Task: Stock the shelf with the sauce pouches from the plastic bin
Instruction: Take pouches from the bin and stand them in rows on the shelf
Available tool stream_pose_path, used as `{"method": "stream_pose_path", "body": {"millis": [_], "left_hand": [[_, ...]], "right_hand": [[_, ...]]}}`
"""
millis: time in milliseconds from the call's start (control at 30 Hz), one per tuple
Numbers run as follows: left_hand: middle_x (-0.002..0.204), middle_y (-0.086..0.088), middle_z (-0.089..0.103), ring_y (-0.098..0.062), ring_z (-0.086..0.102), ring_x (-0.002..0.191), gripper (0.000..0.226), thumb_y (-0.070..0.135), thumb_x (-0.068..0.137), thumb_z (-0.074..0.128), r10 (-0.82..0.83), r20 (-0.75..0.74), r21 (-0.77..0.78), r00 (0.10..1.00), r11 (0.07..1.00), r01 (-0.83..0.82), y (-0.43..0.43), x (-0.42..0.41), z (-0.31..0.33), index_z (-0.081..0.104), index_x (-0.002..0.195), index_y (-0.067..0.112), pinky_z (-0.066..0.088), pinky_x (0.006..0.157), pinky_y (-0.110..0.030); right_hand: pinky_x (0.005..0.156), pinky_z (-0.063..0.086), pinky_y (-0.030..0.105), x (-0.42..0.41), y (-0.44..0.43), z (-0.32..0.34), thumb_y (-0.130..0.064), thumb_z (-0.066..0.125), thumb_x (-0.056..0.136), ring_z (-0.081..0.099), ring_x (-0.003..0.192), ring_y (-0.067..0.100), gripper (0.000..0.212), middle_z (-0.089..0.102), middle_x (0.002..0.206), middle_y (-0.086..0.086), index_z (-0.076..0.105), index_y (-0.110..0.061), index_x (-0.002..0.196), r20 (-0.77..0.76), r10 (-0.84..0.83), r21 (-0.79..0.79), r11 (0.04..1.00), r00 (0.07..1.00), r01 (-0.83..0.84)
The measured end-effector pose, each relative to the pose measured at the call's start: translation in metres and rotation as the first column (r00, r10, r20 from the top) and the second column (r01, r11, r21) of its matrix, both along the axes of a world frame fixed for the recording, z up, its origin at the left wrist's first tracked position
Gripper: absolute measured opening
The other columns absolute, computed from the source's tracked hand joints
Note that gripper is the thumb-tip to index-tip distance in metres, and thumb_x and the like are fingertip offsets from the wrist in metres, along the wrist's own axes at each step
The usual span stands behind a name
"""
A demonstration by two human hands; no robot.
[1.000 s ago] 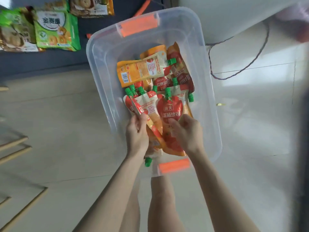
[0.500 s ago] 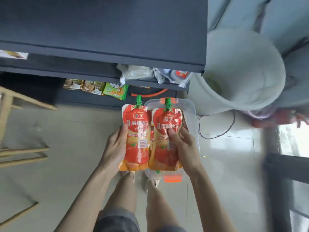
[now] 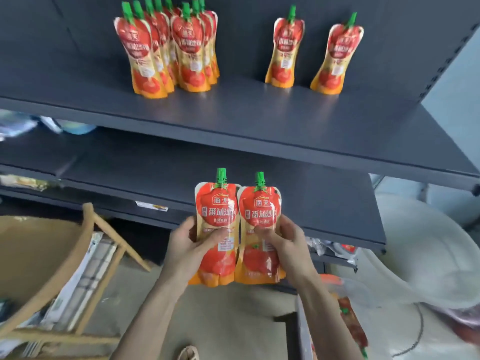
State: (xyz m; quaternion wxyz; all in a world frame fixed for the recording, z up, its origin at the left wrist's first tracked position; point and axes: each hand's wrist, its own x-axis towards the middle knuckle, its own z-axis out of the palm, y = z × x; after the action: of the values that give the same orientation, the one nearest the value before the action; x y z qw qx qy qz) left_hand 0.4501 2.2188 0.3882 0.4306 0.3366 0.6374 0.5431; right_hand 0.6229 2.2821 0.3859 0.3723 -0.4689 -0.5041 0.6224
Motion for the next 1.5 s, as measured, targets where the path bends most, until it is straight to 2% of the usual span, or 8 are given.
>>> {"method": "stream_pose_path", "body": {"millis": [267, 400, 633, 800, 900, 1067, 1200, 1500], "left_hand": [[0.095, 0.004, 0.072, -0.011, 0.069, 0.088, 0.031, 0.028, 0.075, 0.073, -0.045, -0.171, 0.157, 0.984, 0.985, 0.073, 0.068, -0.101, 0.054, 0.064, 0.103, 0.017, 0.055, 0.074, -0.028], [0.099, 0.002, 0.071, -0.013, 0.067, 0.092, 0.029, 0.026, 0.078, 0.071, -0.010, -0.166, 0.250, 0.986, 0.967, 0.052, 0.118, -0.128, 0.076, 0.061, 0.104, 0.018, 0.055, 0.077, -0.031], [0.095, 0.016, 0.066, 0.007, 0.064, 0.085, 0.016, 0.022, 0.084, 0.067, -0.021, -0.208, 0.374, 0.978, 0.922, 0.099, 0.218, -0.160, 0.107, 0.056, 0.094, 0.028, 0.051, 0.064, -0.010], [0.093, 0.012, 0.064, -0.001, 0.061, 0.088, 0.016, 0.021, 0.085, 0.066, 0.046, -0.305, 0.396, 0.951, 0.915, 0.083, 0.286, -0.180, 0.103, 0.056, 0.095, 0.013, 0.051, 0.075, -0.024], [0.095, 0.012, 0.065, -0.002, 0.062, 0.090, 0.012, 0.021, 0.086, 0.065, 0.076, -0.285, 0.411, 0.956, 0.910, 0.050, 0.313, -0.191, 0.095, 0.057, 0.094, 0.020, 0.053, 0.080, -0.030], [0.107, 0.010, 0.065, -0.001, 0.061, 0.100, 0.022, 0.020, 0.088, 0.062, 0.051, -0.226, 0.449, 0.973, 0.892, 0.057, 0.333, -0.201, 0.085, 0.056, 0.109, 0.022, 0.051, 0.084, -0.023], [0.115, 0.011, 0.062, 0.003, 0.059, 0.106, 0.031, 0.020, 0.089, 0.060, 0.025, -0.182, 0.473, 0.983, 0.879, 0.065, 0.341, -0.204, 0.081, 0.051, 0.119, 0.024, 0.049, 0.082, -0.013], [0.124, 0.002, 0.058, -0.010, 0.055, 0.115, 0.048, 0.019, 0.086, 0.065, 0.011, -0.294, 0.400, 0.956, 0.910, 0.112, 0.339, -0.214, 0.056, 0.044, 0.129, 0.018, 0.048, 0.096, -0.034]], "right_hand": [[0.072, 0.059, 0.037, -0.094, 0.047, 0.057, -0.011, 0.068, 0.083, 0.072, 0.083, 0.024, 0.018, 0.075, 0.091, 0.007, 0.066, -0.009, 0.100, -0.088, -0.156, 0.157, 0.973, 0.984, 0.168], [0.065, 0.057, 0.023, -0.121, 0.089, 0.085, -0.010, 0.070, 0.082, 0.072, 0.079, 0.016, 0.017, 0.075, 0.087, 0.000, 0.065, -0.012, 0.098, -0.107, -0.210, 0.268, 0.935, 0.972, 0.231], [0.065, 0.056, 0.023, -0.157, 0.184, 0.117, -0.009, 0.069, 0.083, 0.072, 0.081, 0.015, 0.016, 0.074, 0.090, 0.001, 0.065, -0.012, 0.098, -0.158, -0.248, 0.400, 0.869, 0.956, 0.292], [0.071, 0.057, 0.031, -0.172, 0.252, 0.117, -0.009, 0.070, 0.082, 0.070, 0.082, 0.017, 0.013, 0.072, 0.088, 0.002, 0.064, -0.016, 0.092, -0.115, -0.277, 0.444, 0.845, 0.954, 0.299], [0.076, 0.057, 0.036, -0.178, 0.284, 0.110, -0.010, 0.069, 0.083, 0.069, 0.087, 0.021, 0.013, 0.071, 0.091, 0.005, 0.063, -0.017, 0.091, -0.107, -0.268, 0.444, 0.849, 0.958, 0.287], [0.065, 0.051, 0.020, -0.190, 0.310, 0.103, -0.008, 0.068, 0.083, 0.065, 0.073, 0.006, 0.016, 0.066, 0.081, -0.002, 0.058, -0.020, 0.085, -0.122, -0.288, 0.466, 0.828, 0.950, 0.311], [0.068, 0.052, 0.019, -0.198, 0.318, 0.097, -0.011, 0.067, 0.085, 0.067, 0.083, 0.011, 0.015, 0.068, 0.090, -0.001, 0.058, -0.021, 0.092, -0.151, -0.292, 0.446, 0.833, 0.944, 0.329], [0.074, 0.056, 0.021, -0.203, 0.314, 0.082, -0.008, 0.068, 0.084, 0.067, 0.091, 0.016, 0.023, 0.067, 0.099, 0.002, 0.055, -0.015, 0.102, -0.106, -0.303, 0.479, 0.819, 0.947, 0.316]]}}
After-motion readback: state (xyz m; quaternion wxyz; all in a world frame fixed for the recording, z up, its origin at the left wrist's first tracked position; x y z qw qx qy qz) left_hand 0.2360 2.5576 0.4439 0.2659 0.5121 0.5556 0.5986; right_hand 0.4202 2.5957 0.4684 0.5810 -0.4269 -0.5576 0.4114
